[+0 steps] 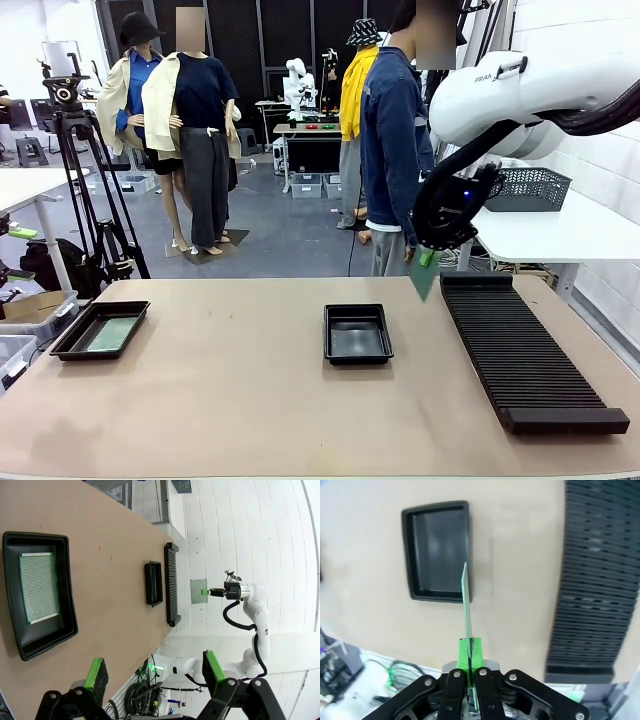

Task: Inspect and transfer BCBs to ESD trays.
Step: Pick up the Blank PCB from the PCB Rack and place it in the right ESD tray, then pick up the ESD tray and place it on the left side of the table.

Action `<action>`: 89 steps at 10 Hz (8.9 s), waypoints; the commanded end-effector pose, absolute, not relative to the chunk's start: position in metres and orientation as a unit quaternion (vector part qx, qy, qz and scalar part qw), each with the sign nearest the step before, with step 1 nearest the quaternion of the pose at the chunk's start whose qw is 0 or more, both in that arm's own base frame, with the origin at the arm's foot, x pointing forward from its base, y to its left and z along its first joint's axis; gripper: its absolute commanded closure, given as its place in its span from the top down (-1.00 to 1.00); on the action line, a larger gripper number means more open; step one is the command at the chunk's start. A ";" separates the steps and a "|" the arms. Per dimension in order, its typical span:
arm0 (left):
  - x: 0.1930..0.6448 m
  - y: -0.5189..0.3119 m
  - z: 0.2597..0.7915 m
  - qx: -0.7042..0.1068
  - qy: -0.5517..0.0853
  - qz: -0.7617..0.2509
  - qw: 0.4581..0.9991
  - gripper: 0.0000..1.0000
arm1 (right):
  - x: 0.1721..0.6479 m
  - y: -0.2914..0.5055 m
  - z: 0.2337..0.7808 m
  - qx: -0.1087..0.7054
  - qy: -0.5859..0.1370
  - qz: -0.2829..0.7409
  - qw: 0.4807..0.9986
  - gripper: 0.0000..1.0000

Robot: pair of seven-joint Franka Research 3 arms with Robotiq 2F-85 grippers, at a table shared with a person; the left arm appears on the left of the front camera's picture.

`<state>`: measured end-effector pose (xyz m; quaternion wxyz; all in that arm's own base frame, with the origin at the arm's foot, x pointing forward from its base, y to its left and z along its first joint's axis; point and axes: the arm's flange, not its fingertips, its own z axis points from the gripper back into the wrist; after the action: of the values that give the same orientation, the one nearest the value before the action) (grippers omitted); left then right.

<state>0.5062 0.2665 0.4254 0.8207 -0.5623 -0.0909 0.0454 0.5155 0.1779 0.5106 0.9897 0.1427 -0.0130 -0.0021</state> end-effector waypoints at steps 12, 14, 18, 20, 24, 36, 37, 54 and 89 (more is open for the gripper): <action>0.505 0.265 0.428 -0.559 -0.091 0.050 0.822 1.00 | 0.539 0.225 0.447 0.282 -0.009 -0.065 0.957 -1.00; 0.505 0.265 0.428 -0.559 -0.091 0.050 0.822 1.00 | 0.548 0.232 0.428 0.283 0.004 -0.062 0.957 -1.00; 0.505 0.265 0.428 -0.559 -0.091 0.050 0.822 1.00 | 0.559 0.246 0.398 0.291 -0.011 -0.053 0.955 -1.00; 0.505 0.265 0.428 -0.559 -0.091 0.050 0.822 1.00 | 0.563 0.251 0.388 0.294 -0.021 -0.038 0.955 -1.00; 0.505 0.265 0.428 -0.559 -0.091 0.050 0.822 1.00 | 0.571 0.258 0.359 0.293 -0.014 -0.040 0.955 -1.00; 0.505 0.265 0.428 -0.559 -0.091 0.050 0.822 1.00 | 0.584 0.256 0.337 0.287 -0.005 -0.047 0.957 -1.00; 0.505 0.265 0.428 -0.559 -0.091 0.050 0.822 1.00 | 0.584 0.256 0.337 0.287 -0.005 -0.047 0.957 -1.00; 0.505 0.265 0.428 -0.559 -0.091 0.050 0.822 1.00 | 0.571 0.251 0.394 0.134 0.025 -0.003 0.991 1.00; 0.487 -0.058 0.534 -0.330 -0.051 -0.018 0.942 1.00 | 0.542 -0.044 0.437 0.492 -0.019 -0.036 0.869 1.00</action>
<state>0.4921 -0.0490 0.5356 0.9291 -0.3642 -0.0583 -0.0264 0.5369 -0.0405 0.4437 0.8827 0.4669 -0.0224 -0.0487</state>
